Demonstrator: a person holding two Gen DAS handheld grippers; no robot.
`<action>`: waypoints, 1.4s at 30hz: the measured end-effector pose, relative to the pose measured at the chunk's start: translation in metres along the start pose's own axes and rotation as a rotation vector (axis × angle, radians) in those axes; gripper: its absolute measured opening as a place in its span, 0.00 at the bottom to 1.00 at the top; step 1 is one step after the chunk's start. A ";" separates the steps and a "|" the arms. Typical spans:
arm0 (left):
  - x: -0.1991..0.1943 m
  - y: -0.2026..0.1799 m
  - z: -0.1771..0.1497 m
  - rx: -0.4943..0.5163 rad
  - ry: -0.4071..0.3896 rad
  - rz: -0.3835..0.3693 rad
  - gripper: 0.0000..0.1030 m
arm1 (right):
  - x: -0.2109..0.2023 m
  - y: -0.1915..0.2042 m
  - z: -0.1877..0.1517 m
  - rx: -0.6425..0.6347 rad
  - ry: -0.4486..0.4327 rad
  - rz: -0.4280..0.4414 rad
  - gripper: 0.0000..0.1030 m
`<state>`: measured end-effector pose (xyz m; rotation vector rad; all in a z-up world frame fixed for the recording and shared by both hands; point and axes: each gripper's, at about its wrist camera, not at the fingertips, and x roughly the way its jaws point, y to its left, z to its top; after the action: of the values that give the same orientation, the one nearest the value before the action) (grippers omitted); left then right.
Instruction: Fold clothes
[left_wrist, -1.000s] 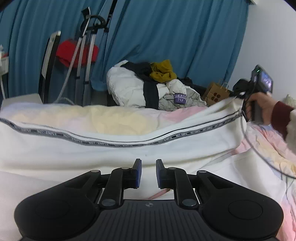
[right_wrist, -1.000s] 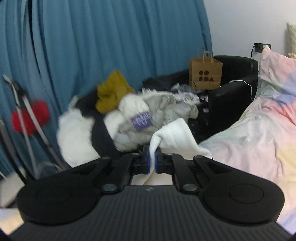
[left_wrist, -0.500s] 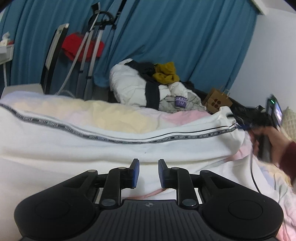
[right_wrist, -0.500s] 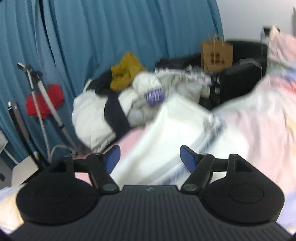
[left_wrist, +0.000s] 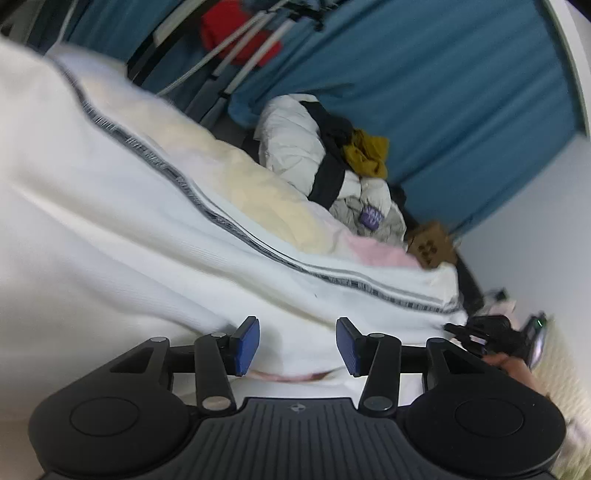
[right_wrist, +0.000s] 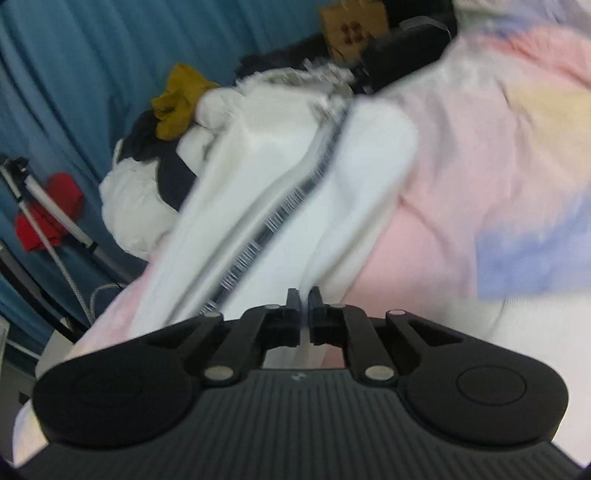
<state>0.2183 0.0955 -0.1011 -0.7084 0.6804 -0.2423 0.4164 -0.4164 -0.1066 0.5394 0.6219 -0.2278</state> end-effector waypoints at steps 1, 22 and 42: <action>-0.001 0.004 0.002 -0.023 -0.003 -0.010 0.47 | -0.013 0.003 0.005 -0.016 -0.042 0.030 0.06; -0.012 0.018 0.031 0.012 -0.041 0.042 0.58 | -0.058 -0.099 -0.061 0.131 -0.082 0.069 0.06; 0.251 -0.264 -0.074 1.214 0.344 -0.190 0.66 | -0.111 -0.114 -0.081 0.198 -0.079 0.087 0.09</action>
<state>0.3664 -0.2455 -0.0892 0.4509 0.6492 -0.8692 0.2473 -0.4628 -0.1410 0.7433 0.5009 -0.2286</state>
